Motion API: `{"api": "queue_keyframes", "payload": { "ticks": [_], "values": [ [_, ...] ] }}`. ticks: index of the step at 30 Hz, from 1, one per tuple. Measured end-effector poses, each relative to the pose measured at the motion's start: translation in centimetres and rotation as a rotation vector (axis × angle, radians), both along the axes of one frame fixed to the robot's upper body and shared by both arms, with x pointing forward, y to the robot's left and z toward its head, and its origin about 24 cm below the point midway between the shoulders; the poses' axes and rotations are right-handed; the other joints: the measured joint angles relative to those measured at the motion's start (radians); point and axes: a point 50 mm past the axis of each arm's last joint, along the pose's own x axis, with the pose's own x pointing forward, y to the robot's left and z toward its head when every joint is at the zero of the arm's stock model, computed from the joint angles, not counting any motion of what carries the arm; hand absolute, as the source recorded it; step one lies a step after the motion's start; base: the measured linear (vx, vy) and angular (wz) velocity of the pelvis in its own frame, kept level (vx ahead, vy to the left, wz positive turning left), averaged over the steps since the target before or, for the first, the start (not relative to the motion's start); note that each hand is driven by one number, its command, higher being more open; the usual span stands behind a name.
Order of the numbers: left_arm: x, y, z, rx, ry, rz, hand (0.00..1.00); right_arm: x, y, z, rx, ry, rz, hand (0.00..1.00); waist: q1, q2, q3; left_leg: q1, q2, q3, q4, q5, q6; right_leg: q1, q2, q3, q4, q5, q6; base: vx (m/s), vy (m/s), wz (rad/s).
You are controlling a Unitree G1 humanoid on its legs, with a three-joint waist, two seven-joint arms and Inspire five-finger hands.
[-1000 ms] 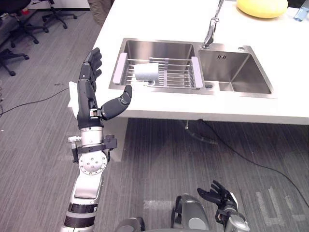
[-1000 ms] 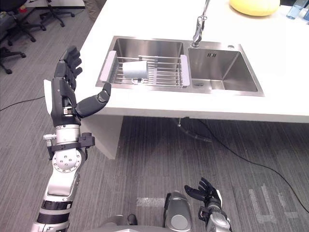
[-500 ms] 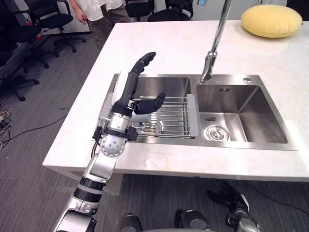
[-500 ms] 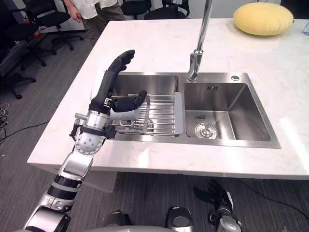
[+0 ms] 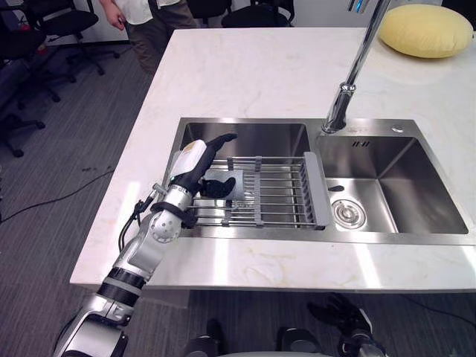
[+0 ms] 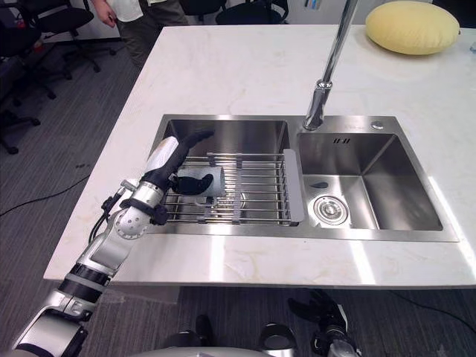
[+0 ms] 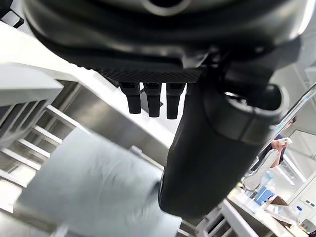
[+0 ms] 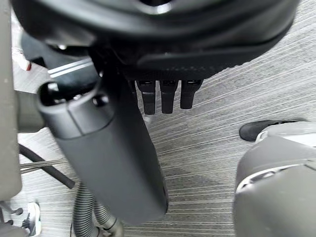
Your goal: Walk over to the sink, pick up the cup, carry it to the dishwasher, place the cup inside the dishwasher, then close the dishwasher door
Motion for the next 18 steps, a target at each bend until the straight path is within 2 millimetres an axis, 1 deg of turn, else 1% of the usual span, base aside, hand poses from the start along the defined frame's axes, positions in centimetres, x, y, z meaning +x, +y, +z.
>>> {"api": "queue_keyframes", "payload": {
  "ticks": [3, 7, 11, 18],
  "values": [
    [-0.6, 0.2, -0.8, 0.002, 0.026, 0.000, 0.90, -0.2, 0.0, -0.1, -0.008, 0.010, 0.013, 0.90, 0.000, 0.000, -0.007, 0.007, 0.001, 0.004, -0.014, 0.002, -0.001, 0.003, 0.004, 0.004, -0.005, 0.002, 0.000, 0.04, -0.018, -0.04],
    [-1.3, 0.6, -1.1, 0.025, 0.043, -0.018, 0.90, -0.1, 0.2, -0.1, -0.013, 0.020, 0.040, 0.90, 0.000, -0.001, -0.008, 0.021, -0.001, 0.008, -0.025, 0.002, -0.001, 0.020, 0.005, 0.006, -0.018, 0.007, 0.000, 0.03, 0.004, -0.04],
    [-2.0, 1.3, -2.2, 0.025, 0.079, 0.002, 0.90, -0.3, 0.5, -0.3, -0.020, 0.041, 0.076, 0.90, 0.009, 0.001, -0.025, 0.033, -0.004, 0.020, -0.041, 0.004, 0.002, 0.025, 0.006, 0.017, -0.041, 0.018, 0.002, 0.01, 0.022, -0.07],
    [-2.6, 1.9, -3.0, 0.079, 0.112, 0.005, 0.90, -0.3, 0.9, -0.4, -0.028, 0.057, 0.126, 0.90, 0.020, 0.001, -0.031, 0.040, -0.011, 0.019, -0.061, 0.017, 0.005, 0.026, 0.002, 0.016, -0.051, 0.021, 0.005, 0.00, 0.000, 0.00]
  ]
}}
